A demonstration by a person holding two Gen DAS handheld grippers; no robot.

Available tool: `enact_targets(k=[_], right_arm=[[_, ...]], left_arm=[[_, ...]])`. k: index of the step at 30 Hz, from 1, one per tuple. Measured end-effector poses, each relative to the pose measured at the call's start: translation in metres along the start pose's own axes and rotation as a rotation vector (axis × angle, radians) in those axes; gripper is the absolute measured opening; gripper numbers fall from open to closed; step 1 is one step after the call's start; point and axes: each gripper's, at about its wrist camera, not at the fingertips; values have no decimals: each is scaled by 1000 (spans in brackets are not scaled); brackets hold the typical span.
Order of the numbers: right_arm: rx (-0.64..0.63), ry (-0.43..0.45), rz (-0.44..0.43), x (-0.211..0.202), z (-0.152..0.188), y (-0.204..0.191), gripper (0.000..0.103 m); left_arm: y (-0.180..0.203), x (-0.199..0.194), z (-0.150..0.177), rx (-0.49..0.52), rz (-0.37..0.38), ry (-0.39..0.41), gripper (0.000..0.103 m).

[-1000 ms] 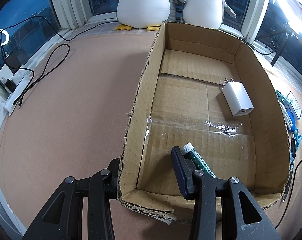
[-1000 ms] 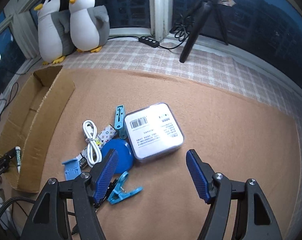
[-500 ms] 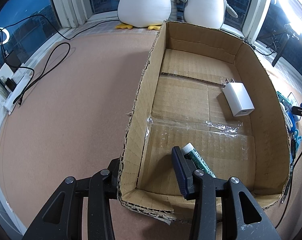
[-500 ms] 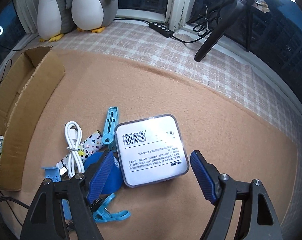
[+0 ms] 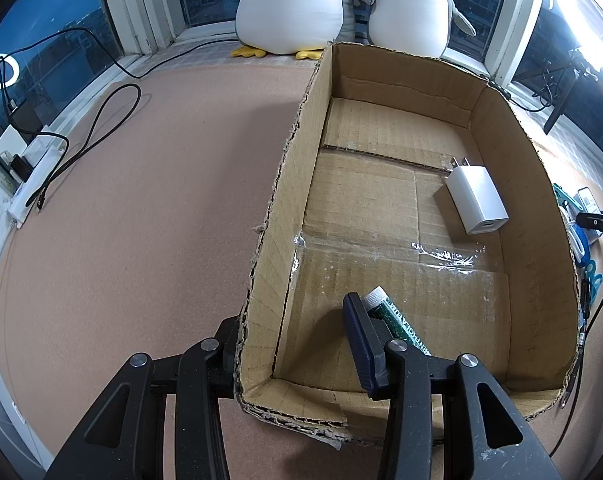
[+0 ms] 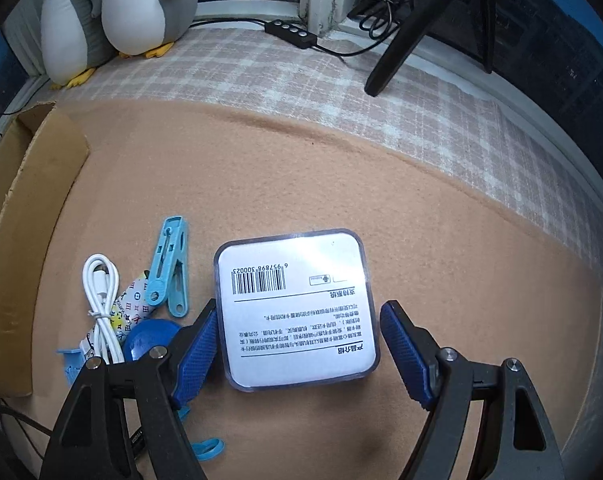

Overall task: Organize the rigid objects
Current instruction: 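Reach the right tool to the white square power bank and grasp it, then carry the power bank with the right tool into the box and release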

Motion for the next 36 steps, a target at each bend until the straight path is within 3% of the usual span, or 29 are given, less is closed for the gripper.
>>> enact_targets(k=[14,21,29,36], right_arm=[[47,38,-20,-2,7,2,69],[83,103,-50,-30,11,7,67],[-25,230,-129,-90,0,-64,67],[-165,282,-208,-113,-8,-147,67]], left_arm=[[-1,0,0,0,1,-1,45],[-2,1,-1,-2,4,-1,45],[-2,1,-2,-2,3,1,45],[-1,1,-3,-4,1,4,45]])
Point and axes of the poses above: each gripper's, at about its wrist camera, not at the fingertips, and x roughly the way its jaws point, y to its right, z to its underside, and after that the axes turned 8 degrees about -y, right-handed
